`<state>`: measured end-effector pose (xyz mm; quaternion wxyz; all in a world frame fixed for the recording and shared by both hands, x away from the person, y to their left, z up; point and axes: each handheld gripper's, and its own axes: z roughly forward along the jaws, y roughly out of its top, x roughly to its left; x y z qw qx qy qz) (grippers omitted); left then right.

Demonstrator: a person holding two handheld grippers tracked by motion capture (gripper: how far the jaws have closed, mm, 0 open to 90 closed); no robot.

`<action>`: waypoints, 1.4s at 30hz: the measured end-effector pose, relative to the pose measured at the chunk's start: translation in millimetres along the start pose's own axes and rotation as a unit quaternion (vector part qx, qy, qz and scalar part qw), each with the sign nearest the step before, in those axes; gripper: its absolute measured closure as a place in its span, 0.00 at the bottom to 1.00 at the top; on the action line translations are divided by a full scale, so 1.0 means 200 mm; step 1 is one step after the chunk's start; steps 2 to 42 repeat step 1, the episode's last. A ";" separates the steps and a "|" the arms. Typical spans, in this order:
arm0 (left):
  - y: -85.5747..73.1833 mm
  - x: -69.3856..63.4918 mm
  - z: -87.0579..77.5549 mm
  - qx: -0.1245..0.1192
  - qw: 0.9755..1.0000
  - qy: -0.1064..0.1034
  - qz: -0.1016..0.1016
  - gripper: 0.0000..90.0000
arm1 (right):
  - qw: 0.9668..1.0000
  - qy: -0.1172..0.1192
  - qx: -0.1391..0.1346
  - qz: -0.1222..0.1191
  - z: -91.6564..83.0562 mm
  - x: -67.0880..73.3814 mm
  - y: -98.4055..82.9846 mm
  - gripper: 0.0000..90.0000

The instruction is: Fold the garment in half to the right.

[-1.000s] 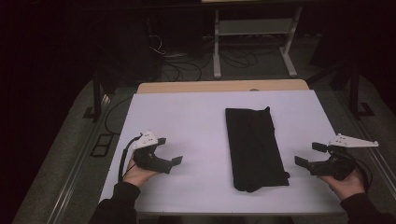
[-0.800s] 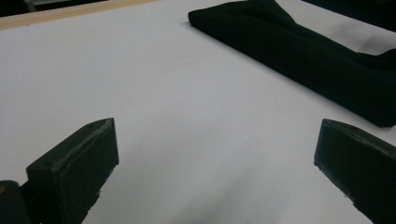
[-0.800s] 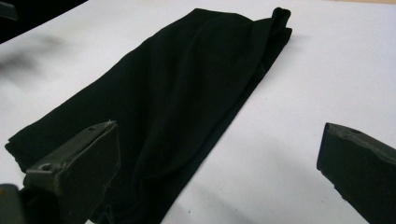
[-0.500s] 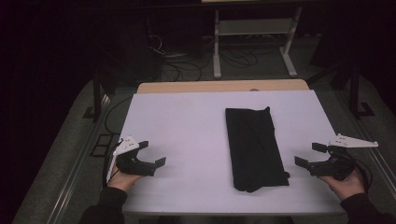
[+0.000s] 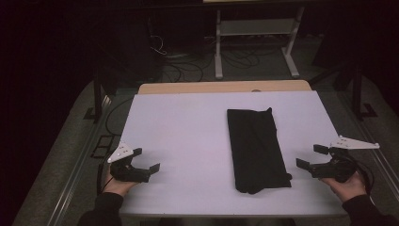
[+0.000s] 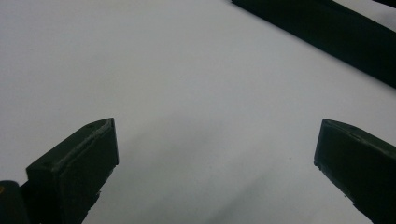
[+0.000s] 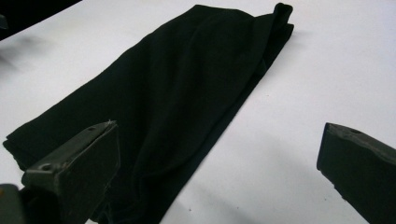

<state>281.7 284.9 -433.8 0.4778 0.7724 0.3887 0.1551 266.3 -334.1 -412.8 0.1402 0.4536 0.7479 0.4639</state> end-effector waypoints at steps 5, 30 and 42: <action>0.00 0.00 0.00 -0.001 1.000 0.001 0.000 0.00 | 1.000 0.001 0.001 0.000 0.00 0.00 0.00 0.00; 0.00 0.00 0.00 -0.001 1.000 0.001 0.000 0.00 | 1.000 0.001 0.001 0.000 0.00 0.00 0.00 0.00; 0.00 0.00 0.00 -0.001 1.000 0.001 0.000 0.00 | 1.000 0.001 0.001 0.000 0.00 0.00 0.00 0.00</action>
